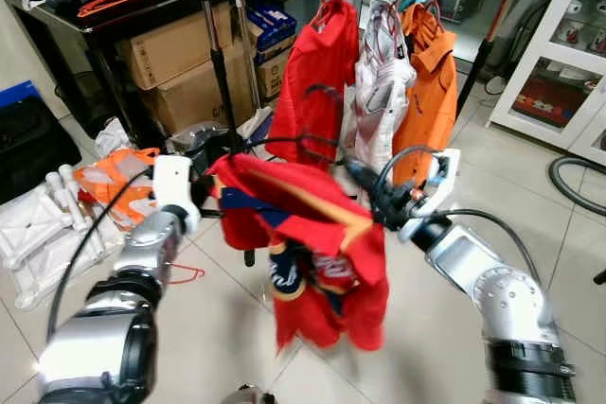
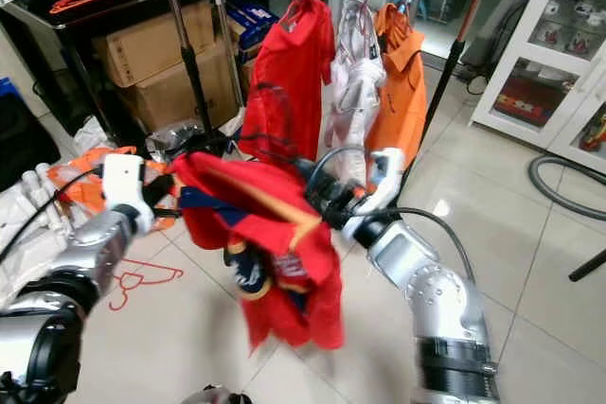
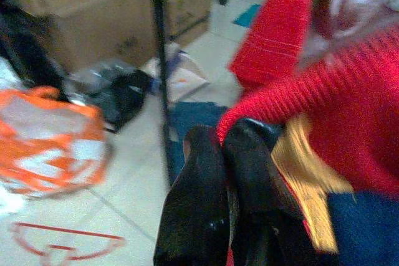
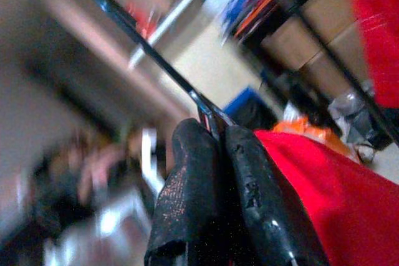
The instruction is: Hang hanger
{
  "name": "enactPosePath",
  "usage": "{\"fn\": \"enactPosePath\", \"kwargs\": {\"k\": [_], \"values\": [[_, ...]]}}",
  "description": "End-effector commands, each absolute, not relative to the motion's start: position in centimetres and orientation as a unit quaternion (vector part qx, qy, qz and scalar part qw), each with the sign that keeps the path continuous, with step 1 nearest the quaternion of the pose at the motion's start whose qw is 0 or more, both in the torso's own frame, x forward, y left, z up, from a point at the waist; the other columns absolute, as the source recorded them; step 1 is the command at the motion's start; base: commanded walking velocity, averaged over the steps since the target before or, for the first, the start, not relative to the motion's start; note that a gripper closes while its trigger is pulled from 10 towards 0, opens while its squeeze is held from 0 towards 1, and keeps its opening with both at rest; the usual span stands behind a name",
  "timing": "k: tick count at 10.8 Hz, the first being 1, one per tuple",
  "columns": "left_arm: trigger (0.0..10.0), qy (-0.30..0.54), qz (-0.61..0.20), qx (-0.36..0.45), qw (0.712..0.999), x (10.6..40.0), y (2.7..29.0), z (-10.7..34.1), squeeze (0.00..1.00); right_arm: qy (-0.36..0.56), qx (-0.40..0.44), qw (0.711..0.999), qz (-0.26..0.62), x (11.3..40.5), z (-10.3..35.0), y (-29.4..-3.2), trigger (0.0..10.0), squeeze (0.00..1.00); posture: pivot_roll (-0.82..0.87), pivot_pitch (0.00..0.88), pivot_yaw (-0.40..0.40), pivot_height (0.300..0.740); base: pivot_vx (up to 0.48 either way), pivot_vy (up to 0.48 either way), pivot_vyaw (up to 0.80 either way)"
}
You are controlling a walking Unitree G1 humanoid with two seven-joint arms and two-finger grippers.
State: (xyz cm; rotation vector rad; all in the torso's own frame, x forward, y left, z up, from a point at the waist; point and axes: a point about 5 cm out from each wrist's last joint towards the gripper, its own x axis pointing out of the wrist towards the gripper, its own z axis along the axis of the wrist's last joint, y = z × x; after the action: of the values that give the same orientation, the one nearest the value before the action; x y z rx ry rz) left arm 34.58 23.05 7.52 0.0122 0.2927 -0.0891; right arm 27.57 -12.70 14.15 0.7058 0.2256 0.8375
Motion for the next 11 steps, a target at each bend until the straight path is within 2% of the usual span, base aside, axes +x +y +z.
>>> {"fn": "enactPosePath", "kwargs": {"k": [1,3,5,7,8,9,10,11], "values": [[0.0,0.144,0.023,0.032,0.989,34.2,26.4,8.4,0.00,0.051,0.298,0.844,0.443,27.0,16.3,-13.2,0.0,0.00,-0.12,0.000,0.044,0.740,0.000,0.000,0.00],[0.0,0.057,0.052,0.072,0.994,35.6,29.0,13.4,0.00,0.119,0.201,0.870,0.434,26.2,13.0,-14.6,0.0,0.00,-0.12,0.000,0.040,0.740,0.000,0.000,0.00],[0.0,0.040,0.069,0.086,0.993,35.6,30.6,15.2,0.00,0.116,0.223,0.872,0.421,26.3,12.7,-15.1,0.0,0.00,-0.11,0.000,0.042,0.740,0.000,0.000,0.00],[0.0,0.025,0.114,0.114,0.987,34.7,34.0,17.5,0.00,0.179,0.111,0.882,0.422,25.2,9.7,-16.9,0.0,0.00,-0.11,0.000,0.035,0.740,0.000,0.000,0.00],[0.0,0.006,0.114,0.120,0.986,34.9,34.4,18.9,0.00,0.191,0.090,0.890,0.403,25.2,8.6,-17.7,0.0,0.00,-0.11,0.000,0.031,0.740,0.000,0.000,0.00],[0.0,-0.005,0.089,0.115,0.989,35.4,33.5,19.2,0.00,0.199,0.056,0.897,0.391,25.4,7.8,-17.9,0.0,0.00,-0.10,0.000,0.030,0.740,0.000,0.000,0.00],[0.0,-0.009,0.068,0.115,0.991,35.9,32.4,19.1,0.00,0.194,0.064,0.900,0.386,25.7,7.5,-17.4,0.0,0.00,-0.10,0.000,0.030,0.740,0.000,0.000,0.00],[0.0,-0.003,0.088,0.105,0.991,35.8,32.8,18.8,0.00,0.179,0.104,0.901,0.380,25.9,7.4,-17.0,0.0,0.00,-0.10,0.000,0.032,0.740,0.000,0.000,0.00]]}}
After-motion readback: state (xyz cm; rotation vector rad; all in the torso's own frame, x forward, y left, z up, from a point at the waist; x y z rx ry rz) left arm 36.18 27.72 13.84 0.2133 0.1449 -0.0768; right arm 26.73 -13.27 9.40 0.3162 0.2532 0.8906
